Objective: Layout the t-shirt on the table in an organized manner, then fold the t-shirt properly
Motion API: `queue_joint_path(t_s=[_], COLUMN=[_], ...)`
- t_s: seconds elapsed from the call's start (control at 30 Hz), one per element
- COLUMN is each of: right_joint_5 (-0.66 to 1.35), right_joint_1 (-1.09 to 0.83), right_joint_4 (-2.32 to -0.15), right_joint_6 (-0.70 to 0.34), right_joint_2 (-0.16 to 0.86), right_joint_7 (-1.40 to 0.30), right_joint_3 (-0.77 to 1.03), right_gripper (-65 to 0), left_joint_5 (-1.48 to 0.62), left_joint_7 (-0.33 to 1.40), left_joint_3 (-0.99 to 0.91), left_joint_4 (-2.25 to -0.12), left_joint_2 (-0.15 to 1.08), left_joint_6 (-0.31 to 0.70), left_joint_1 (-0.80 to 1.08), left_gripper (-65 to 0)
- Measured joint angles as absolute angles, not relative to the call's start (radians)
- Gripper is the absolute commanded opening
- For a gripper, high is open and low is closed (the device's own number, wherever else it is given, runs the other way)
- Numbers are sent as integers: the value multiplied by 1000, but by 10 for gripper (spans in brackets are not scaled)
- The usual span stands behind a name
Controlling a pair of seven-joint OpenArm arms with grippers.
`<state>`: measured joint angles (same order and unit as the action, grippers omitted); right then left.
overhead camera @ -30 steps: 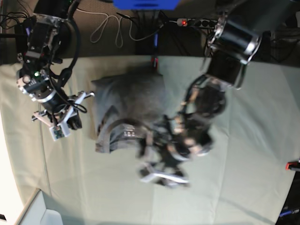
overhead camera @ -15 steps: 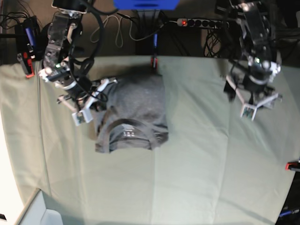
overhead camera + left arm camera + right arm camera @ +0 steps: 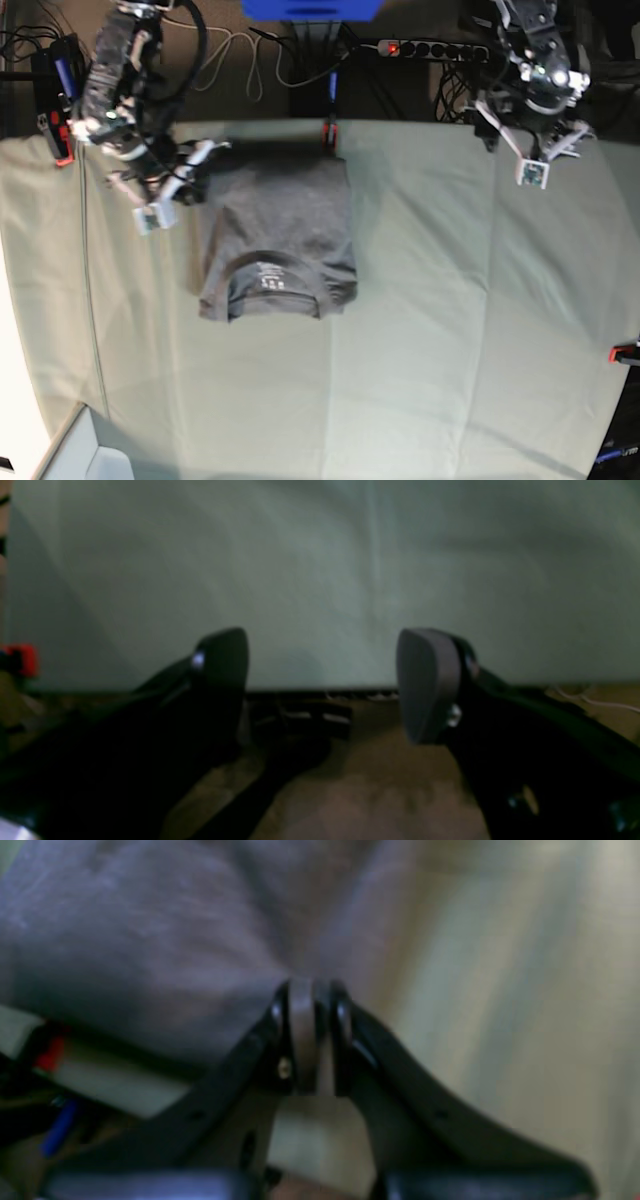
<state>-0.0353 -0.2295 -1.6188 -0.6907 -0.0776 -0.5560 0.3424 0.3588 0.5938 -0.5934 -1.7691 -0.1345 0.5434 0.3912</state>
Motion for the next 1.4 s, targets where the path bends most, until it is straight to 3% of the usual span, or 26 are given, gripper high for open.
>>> queue_joint_path(t_s=[0.1,0.4,0.57,0.63,0.77,1.03,1.17,1.27,1.4], right_joint_5=[-28,-25,-28,-26,-24,-38,-186,-294,-406], right_joint_1=[-281,-485,-598,-611,-575,-420,-335,-258,-187], right_joint_4=[-1733,-1900,-1861,-1795,-1627,-1123,-788,-504,-229], right_joint_6=[-691,-691,-689,-691,-691,-687,-684,-550,-293], right_joint_2=[-78,-105,-133,-130,-118,-44,-25,-13,47], right_joint_7=[-550,-557,-548,-551,-547,-378,-169,92,332], right_joint_3=[339,409,458,442,437,440,440,436,437], right_gripper=[-610,-610,-616,-650,-650,-650,-650,-650,-650], left_joint_5=[358,267,130,123,132,115,130,150,181], left_joint_7=[592,585,577,580,567,127,-52,-239,-258], left_joint_3=[-593,-590,-656,-668,-667,-666,-664,-591,-481], left_joint_4=[-1769,-1726,-1621,-1535,-1314,-664,-196,-15,-15], left_joint_2=[-159,-157,-161,-151,-159,-25,97,154,152], left_joint_6=[544,544,540,533,526,519,390,275,97], left_joint_1=[427,554,595,586,499,295,149,65,41], left_gripper=[-302,-650,-648,-648,-650,-650,-650,-649,-649])
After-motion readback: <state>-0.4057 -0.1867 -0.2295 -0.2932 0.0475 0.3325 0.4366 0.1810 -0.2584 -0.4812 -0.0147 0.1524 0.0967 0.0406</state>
